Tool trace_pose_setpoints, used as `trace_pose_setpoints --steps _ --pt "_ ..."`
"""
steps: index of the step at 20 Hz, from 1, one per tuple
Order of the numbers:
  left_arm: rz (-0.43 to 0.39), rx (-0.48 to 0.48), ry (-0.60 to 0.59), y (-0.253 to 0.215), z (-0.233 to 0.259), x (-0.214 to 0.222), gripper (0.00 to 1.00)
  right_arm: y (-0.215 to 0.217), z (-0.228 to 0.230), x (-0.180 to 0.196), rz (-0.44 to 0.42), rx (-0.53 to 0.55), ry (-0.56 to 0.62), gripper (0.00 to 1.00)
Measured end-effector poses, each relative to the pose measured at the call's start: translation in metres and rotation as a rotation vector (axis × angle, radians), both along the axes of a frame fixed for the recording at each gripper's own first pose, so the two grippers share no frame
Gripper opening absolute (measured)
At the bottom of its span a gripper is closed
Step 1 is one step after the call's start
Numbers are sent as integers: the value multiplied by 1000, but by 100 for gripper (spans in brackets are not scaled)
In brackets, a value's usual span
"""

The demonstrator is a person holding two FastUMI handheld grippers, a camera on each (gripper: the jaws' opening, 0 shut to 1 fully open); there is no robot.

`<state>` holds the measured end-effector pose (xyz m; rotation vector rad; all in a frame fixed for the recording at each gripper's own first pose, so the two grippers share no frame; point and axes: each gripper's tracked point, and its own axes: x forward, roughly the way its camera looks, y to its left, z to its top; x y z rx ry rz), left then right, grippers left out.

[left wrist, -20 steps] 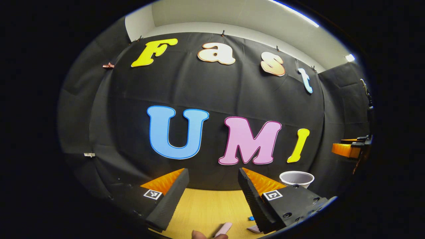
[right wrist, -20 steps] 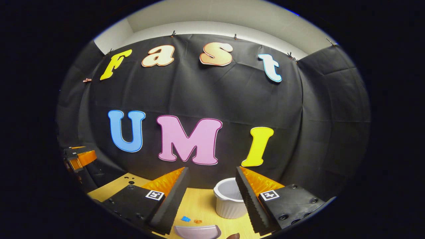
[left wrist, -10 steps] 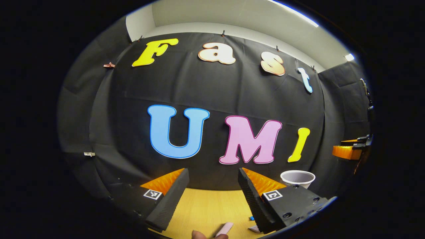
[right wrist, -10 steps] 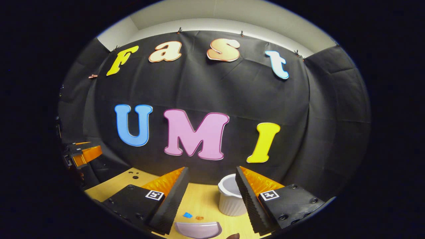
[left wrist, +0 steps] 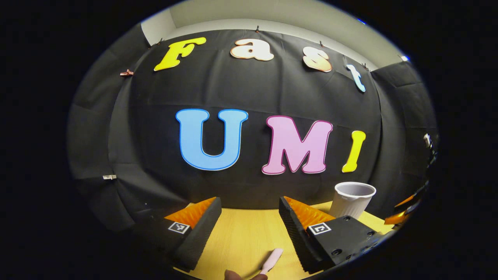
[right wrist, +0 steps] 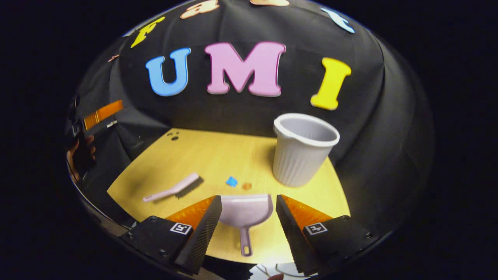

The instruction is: Pick up the small broom and dustpan from the desktop, sweep the trash into the dustpan with the broom, and then empty the trash into the garbage bin.

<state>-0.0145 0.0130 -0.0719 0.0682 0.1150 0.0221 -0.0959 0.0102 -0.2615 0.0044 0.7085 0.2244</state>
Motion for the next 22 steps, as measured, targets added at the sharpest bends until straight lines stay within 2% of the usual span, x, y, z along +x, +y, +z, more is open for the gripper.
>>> trace_pose_setpoints --steps 4,13,16,18,19,21,22 --pt "1 12 26 1 -13 -5 95 -3 -73 -33 2 3 178 88" --pt "31 11 67 13 -24 -15 95 20 -213 -37 61 -99 451 88" --pt "50 16 74 21 -27 -18 95 27 -236 -34 73 -107 520 85" --pt "58 19 81 23 -30 -18 95 31 -244 -29 84 -109 546 77" --pt "60 21 85 24 -31 -17 95 33 -248 -27 89 -111 557 80" --pt "59 22 97 23 -36 -15 95 33 -252 -25 98 -122 577 78" --pt "55 21 107 22 -42 -13 95 33 -255 -20 102 -124 572 73"
